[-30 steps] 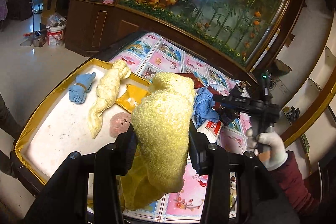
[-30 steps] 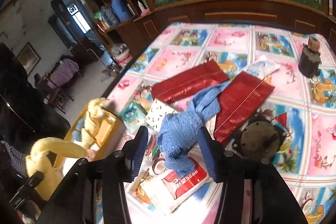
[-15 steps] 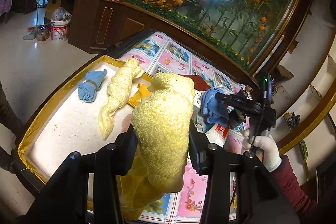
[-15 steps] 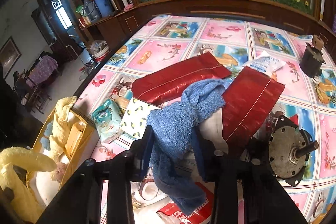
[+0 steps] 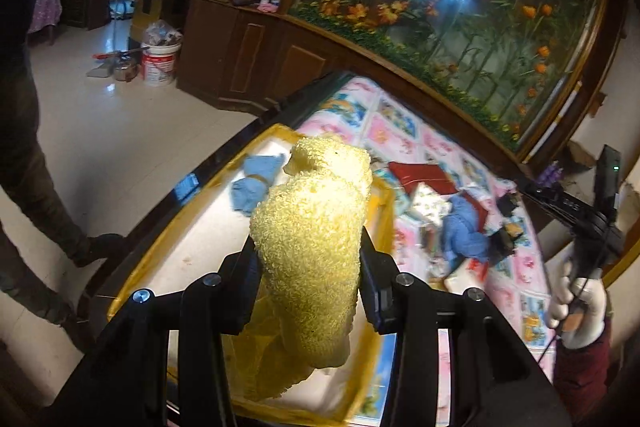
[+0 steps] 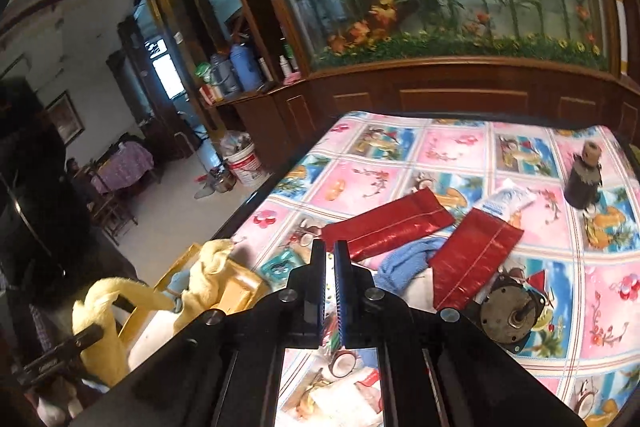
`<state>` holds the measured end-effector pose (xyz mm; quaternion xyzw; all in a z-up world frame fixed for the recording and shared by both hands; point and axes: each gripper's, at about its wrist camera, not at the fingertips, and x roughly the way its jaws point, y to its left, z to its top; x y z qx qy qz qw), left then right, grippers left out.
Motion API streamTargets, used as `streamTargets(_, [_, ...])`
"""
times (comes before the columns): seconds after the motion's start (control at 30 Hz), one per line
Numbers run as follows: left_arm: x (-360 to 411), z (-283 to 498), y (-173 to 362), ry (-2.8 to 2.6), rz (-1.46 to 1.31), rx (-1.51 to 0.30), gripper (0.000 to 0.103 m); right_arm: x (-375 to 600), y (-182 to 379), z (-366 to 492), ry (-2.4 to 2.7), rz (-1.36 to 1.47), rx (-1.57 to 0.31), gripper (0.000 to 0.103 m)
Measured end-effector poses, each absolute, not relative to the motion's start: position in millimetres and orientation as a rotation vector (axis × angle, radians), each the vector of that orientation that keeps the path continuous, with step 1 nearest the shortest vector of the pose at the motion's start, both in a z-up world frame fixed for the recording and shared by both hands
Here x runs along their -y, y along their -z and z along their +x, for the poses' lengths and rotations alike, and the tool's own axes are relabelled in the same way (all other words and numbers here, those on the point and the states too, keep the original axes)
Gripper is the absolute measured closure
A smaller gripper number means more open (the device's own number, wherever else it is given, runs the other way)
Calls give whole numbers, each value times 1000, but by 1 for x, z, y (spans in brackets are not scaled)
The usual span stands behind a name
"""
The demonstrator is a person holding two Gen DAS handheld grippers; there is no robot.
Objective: Organize soft objects
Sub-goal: 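Lower the yellow towel into the tray and open the left tool while the right tool holds the blue towel, then carry the blue towel over the tray and open the right tool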
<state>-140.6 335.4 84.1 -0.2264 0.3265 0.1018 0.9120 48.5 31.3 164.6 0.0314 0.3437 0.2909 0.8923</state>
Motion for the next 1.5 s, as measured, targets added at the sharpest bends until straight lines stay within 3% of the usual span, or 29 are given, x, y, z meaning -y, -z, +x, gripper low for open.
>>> streamTargets(0.03, [-339,-137,-78,-230,-456,-695,62,-35,-161,48,-599,39,-719,94])
streamTargets(0.13, [-345,-128,-61,-276,-432,-749,62,-44,-136,53,-534,-48,-768,50])
streamTargets(0.17, [-347,-124,-55,-291,-424,-773,61,-45,-126,56,-522,-51,-794,45])
streamTargets(0.33, [-348,-118,-35,-308,-443,-844,58,-53,-89,70,-479,-83,-888,45])
streamTargets(0.5, [-346,-130,-47,-294,-471,-789,53,-64,-51,81,-433,-137,-955,45])
streamTargets(0.57, [-347,-138,-56,-306,-483,-747,46,-61,-43,83,-432,-112,-959,57])
streamTargets(0.67, [-351,-146,-66,-321,-512,-692,45,-51,-46,80,-448,-48,-935,63])
streamTargets(0.97, [-352,-154,-69,-297,-566,-653,45,-20,-114,55,-461,131,-775,64])
streamTargets(1.17, [-353,-166,-78,-319,-573,-622,45,-61,-162,13,-749,177,-758,67])
streamTargets(1.3, [-357,-178,-88,-367,-535,-566,35,-106,-162,-11,-937,197,-825,67])
streamTargets(1.5, [-364,-180,-82,-387,-507,-557,35,-179,-116,-33,-1030,107,-984,67])
